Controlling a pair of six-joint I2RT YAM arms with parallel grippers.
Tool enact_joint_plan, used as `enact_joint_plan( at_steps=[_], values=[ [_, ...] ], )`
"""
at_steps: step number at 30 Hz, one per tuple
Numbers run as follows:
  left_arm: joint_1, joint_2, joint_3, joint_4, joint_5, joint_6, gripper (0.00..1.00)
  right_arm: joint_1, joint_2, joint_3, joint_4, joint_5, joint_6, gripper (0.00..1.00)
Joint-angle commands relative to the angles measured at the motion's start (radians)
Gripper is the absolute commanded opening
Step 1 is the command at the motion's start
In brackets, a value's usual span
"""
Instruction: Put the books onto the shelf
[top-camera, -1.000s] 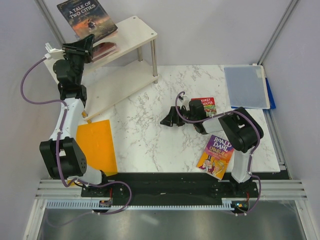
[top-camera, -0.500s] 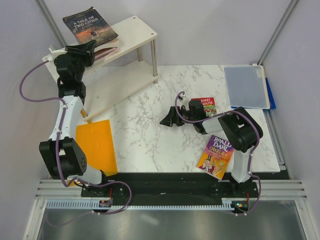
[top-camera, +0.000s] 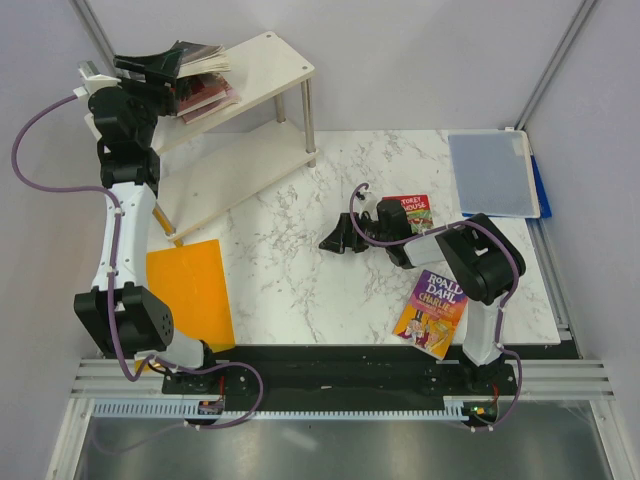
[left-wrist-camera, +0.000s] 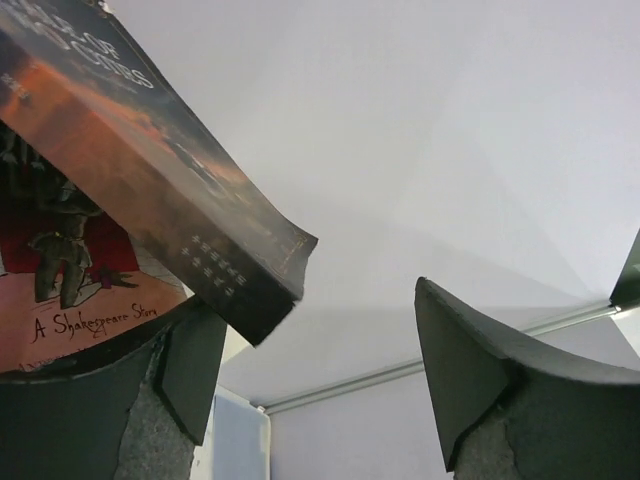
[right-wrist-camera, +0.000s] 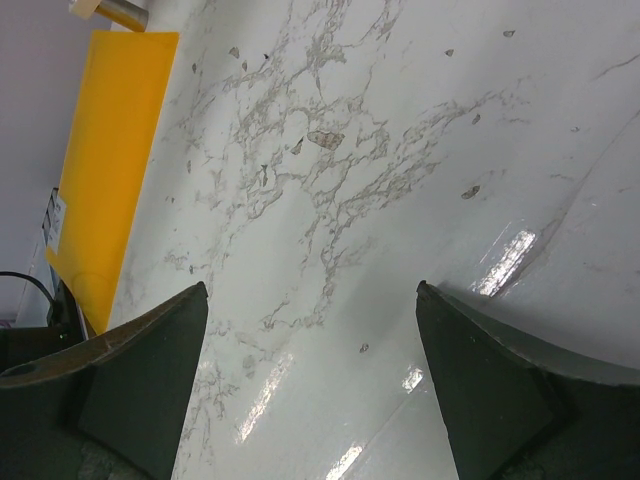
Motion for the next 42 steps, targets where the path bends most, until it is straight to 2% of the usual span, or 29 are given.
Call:
enact_joint_plan(
  at_steps=[1,2,3,14,22,28,35,42],
  values=[
    [0.006,-0.008,0.100,-0.005,0.026,0.048,0.89,0.020,0.092,-0.059,-0.276,0.032,-0.012,0.94],
    [0.006,-0.011,0.100,-0.016,0.018,0.052,0.98,0.020,0.092,-0.059,-0.275,0.032,-0.012,0.94],
    [0.006,-0.014,0.100,-0.027,0.017,0.060,1.00,0.020,0.092,-0.059,-0.276,0.030,-0.012,0.94],
    [0.006,-0.055,0.091,-0.111,0.062,0.120,1.00,0.020,0.100,-0.056,-0.270,0.021,-0.007,0.94],
    [0.006,-0.146,-0.060,-0.116,0.096,0.117,1.00,0.020,0.106,-0.051,-0.266,0.015,-0.003,0.94],
    [0.006,-0.143,-0.098,-0.172,0.150,0.101,1.00,0.020,0.105,-0.051,-0.264,0.012,-0.001,0.94],
    [0.006,-0.167,-0.218,-0.174,0.207,0.066,0.99,0.020,0.103,-0.053,-0.264,0.010,-0.001,0.94],
    [0.012,-0.271,-0.316,-0.180,0.213,0.138,0.98,0.020,0.101,-0.053,-0.264,0.009,-0.003,0.95]
  ],
)
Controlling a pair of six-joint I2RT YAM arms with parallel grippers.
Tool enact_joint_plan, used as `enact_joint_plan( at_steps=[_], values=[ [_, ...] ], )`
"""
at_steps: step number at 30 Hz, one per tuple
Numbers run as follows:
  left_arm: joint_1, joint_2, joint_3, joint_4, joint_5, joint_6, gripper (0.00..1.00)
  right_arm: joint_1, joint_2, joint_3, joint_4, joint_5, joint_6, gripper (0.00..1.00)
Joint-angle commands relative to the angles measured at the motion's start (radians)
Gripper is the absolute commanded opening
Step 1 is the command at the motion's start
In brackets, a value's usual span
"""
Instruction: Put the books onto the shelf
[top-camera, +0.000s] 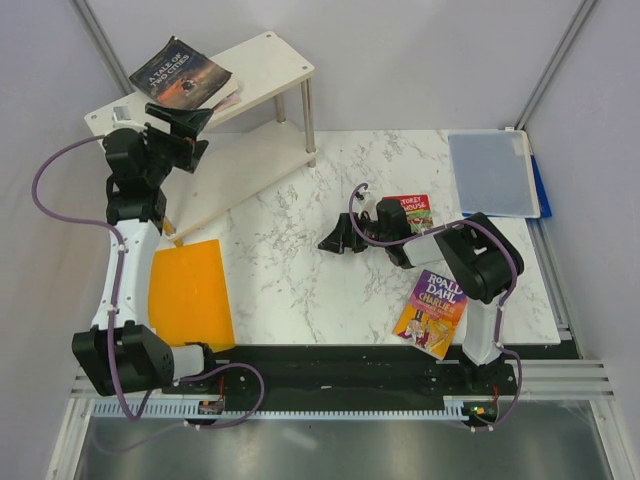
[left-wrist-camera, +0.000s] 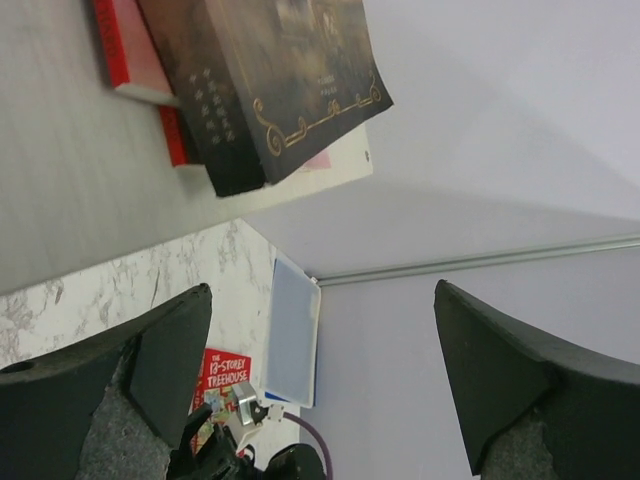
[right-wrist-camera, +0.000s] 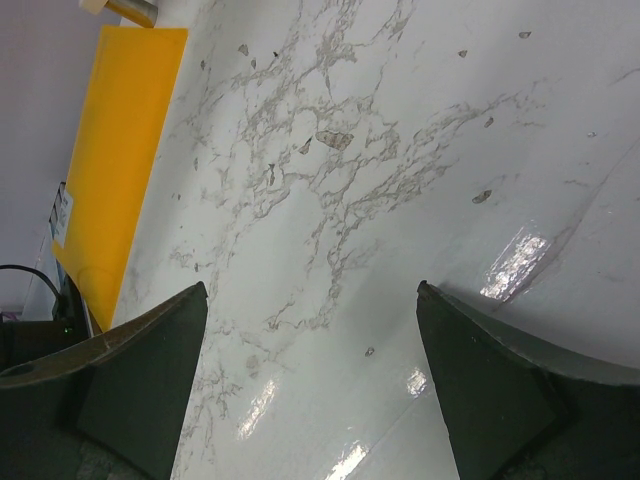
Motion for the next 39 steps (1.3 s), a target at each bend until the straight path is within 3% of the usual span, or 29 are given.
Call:
enact_joint_plan(
  at_steps=[1,4,8,13,16,19,25,30,39],
  values=[
    [0.010,-0.087,-0.038,-0.016,0.027,0.084,0.97,0.020,0.087,-0.059,-0.281,0.032,-0.006,0.94],
    [0.009,-0.141,0.011,-0.044,-0.012,0.183,0.97,0.020,0.085,-0.057,-0.282,0.035,-0.008,0.95],
    [0.007,-0.117,0.289,-0.211,-0.083,0.390,0.97,0.020,0.088,-0.056,-0.282,0.034,-0.006,0.95],
    [0.006,0.132,0.777,-0.518,-0.144,0.596,0.94,0.020,0.099,-0.050,-0.279,0.028,-0.003,0.95],
    [-0.001,0.239,0.977,-0.683,-0.175,0.690,0.91,0.020,0.105,-0.047,-0.281,0.026,-0.001,0.95],
    [-0.036,0.339,1.093,-0.806,-0.337,0.780,0.90,0.020,0.110,-0.045,-0.282,0.029,-0.005,0.95],
    [-0.128,0.403,1.101,-0.874,-0.607,0.912,0.90,0.020,0.113,-0.036,-0.289,0.040,-0.015,0.95],
    [-0.129,0.435,1.085,-0.882,-0.658,0.916,0.88,0.020,0.001,0.018,-0.374,0.101,-0.064,0.95],
    [-0.114,0.451,1.053,-0.882,-0.654,0.854,0.88,0.041,-0.337,0.214,-0.513,0.380,-0.172,0.93]
  ],
)
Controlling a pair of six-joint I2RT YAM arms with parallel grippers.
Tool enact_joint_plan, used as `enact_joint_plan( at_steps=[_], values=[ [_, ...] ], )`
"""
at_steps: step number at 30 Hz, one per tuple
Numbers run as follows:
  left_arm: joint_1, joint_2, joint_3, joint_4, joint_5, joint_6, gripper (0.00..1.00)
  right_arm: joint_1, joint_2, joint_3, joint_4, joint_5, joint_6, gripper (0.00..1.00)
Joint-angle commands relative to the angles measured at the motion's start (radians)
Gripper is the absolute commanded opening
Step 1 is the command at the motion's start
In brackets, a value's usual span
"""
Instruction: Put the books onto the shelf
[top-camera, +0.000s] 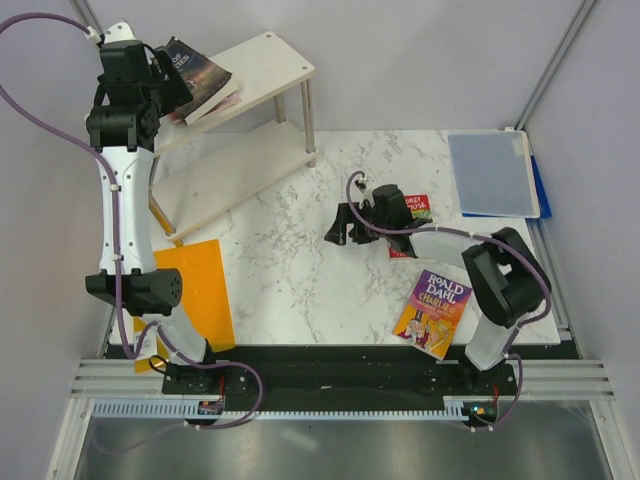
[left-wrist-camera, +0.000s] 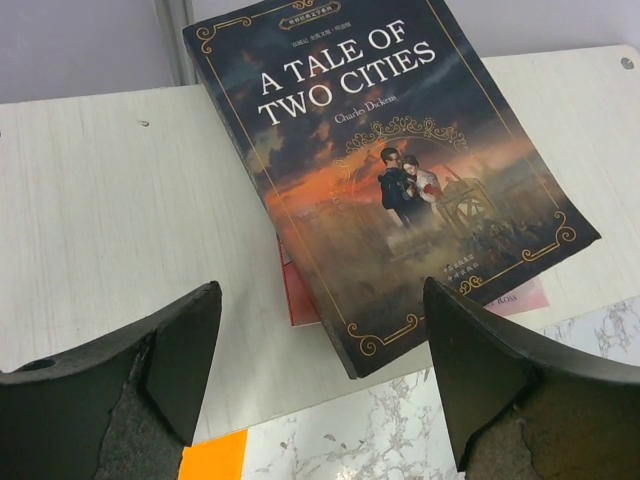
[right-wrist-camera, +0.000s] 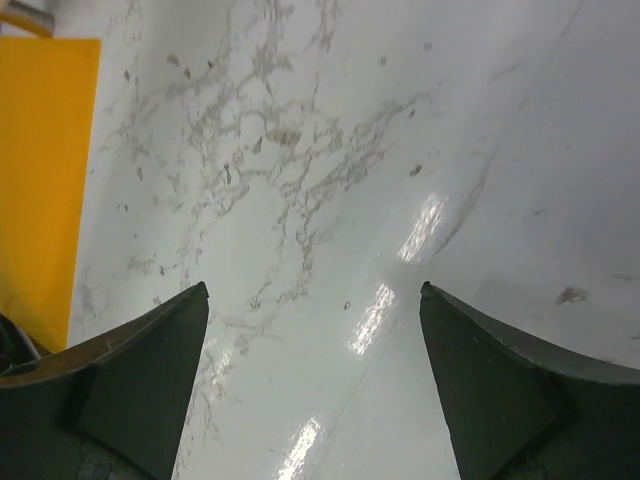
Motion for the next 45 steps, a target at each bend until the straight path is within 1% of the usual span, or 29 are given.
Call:
enact_joint_plan(
  at_steps=[1,3,4,7,10,12,18,22,25,32,37,45],
  values=[
    [0.022,-0.011,-0.008,0.008,-0.020,-0.011,0.88,0.014,-0.176,0.174,-0.088,0.200,-0.087,0.93],
    [0.029,-0.007,-0.014,0.011,0.012,-0.015,0.89,0.023,-0.183,0.234,-0.108,0.226,-0.113,0.92],
    [0.037,0.001,-0.016,0.013,0.027,-0.020,0.89,0.023,-0.183,0.296,-0.128,0.231,-0.119,0.92],
    [0.039,0.012,-0.017,0.020,0.057,-0.023,0.89,0.032,-0.154,0.402,-0.156,0.236,-0.134,0.91],
    [0.040,0.027,-0.020,0.022,0.057,-0.037,0.91,0.044,-0.112,0.481,-0.179,0.232,-0.139,0.91],
    [0.042,0.036,-0.025,0.026,0.058,-0.054,0.92,0.055,-0.095,0.493,-0.182,0.226,-0.139,0.91],
    [0.045,0.073,-0.028,0.063,0.100,-0.101,0.92,0.074,-0.112,0.412,-0.167,0.228,-0.137,0.91],
    [0.048,0.098,-0.030,0.091,0.107,-0.141,0.92,0.072,-0.151,0.326,-0.144,0.237,-0.134,0.92],
    [0.046,0.108,-0.039,0.106,0.103,-0.172,0.92,0.074,-0.174,0.296,-0.139,0.245,-0.139,0.92],
    [0.046,0.136,-0.053,0.155,0.106,-0.209,0.92,0.075,-0.172,0.279,-0.133,0.231,-0.139,0.93],
    [0.042,0.154,-0.056,0.158,0.164,-0.222,0.92,0.074,-0.168,0.276,-0.128,0.231,-0.139,0.93],
    [0.039,0.147,-0.089,0.161,0.225,-0.210,0.87,0.074,-0.152,0.280,-0.122,0.219,-0.134,0.93]
  ],
)
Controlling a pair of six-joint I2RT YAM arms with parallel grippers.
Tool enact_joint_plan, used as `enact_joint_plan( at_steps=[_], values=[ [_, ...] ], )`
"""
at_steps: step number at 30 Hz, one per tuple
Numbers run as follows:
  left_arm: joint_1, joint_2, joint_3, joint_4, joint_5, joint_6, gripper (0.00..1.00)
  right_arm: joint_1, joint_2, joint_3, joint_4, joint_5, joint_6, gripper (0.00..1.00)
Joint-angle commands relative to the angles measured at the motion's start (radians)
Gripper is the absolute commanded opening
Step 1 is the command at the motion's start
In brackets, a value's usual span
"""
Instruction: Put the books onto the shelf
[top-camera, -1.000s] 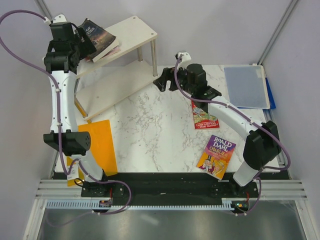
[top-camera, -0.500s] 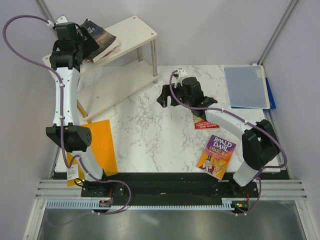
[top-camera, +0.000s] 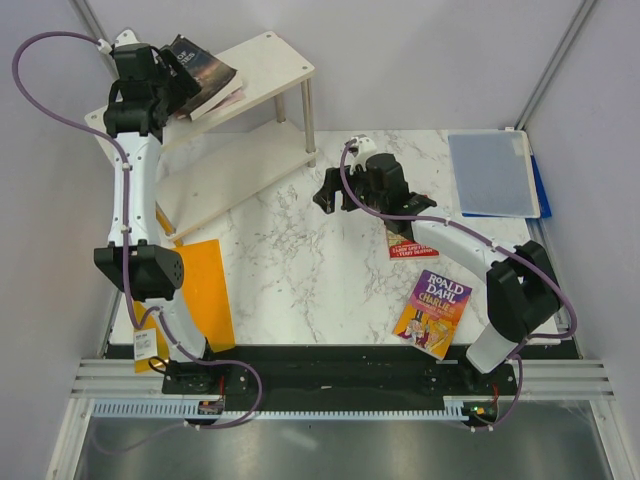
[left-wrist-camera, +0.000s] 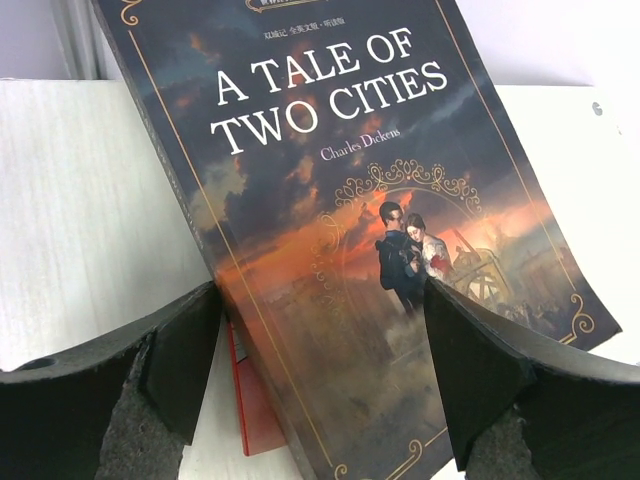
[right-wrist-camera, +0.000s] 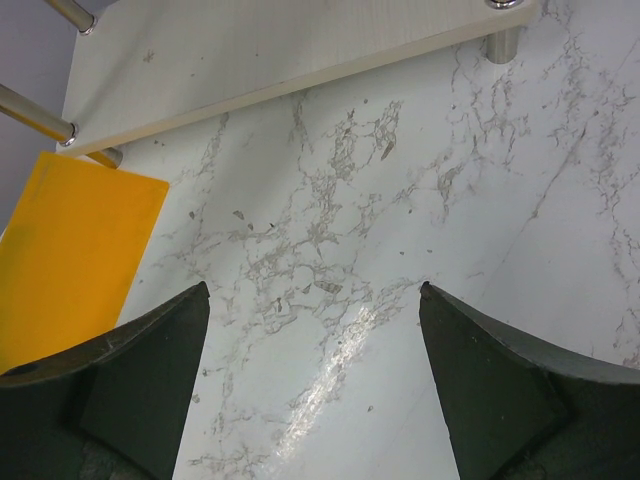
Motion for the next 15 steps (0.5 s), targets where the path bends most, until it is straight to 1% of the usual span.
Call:
enact_joint_plan(
  at_steps=[1,7,15],
  values=[
    [-0.007,0.018,-0.035,-0.012,0.085,-0.023,0.85,0.001,-0.016,0.001,0.043,-0.014,-0.005,0.93],
    [-0.027,0.013,-0.049,-0.009,0.105,-0.008,0.83,0.001,-0.002,0.006,0.047,-0.018,-0.001,0.93],
    [-0.046,0.021,-0.061,-0.007,0.105,0.003,0.82,0.001,0.009,0.009,0.047,-0.021,0.000,0.93]
  ],
)
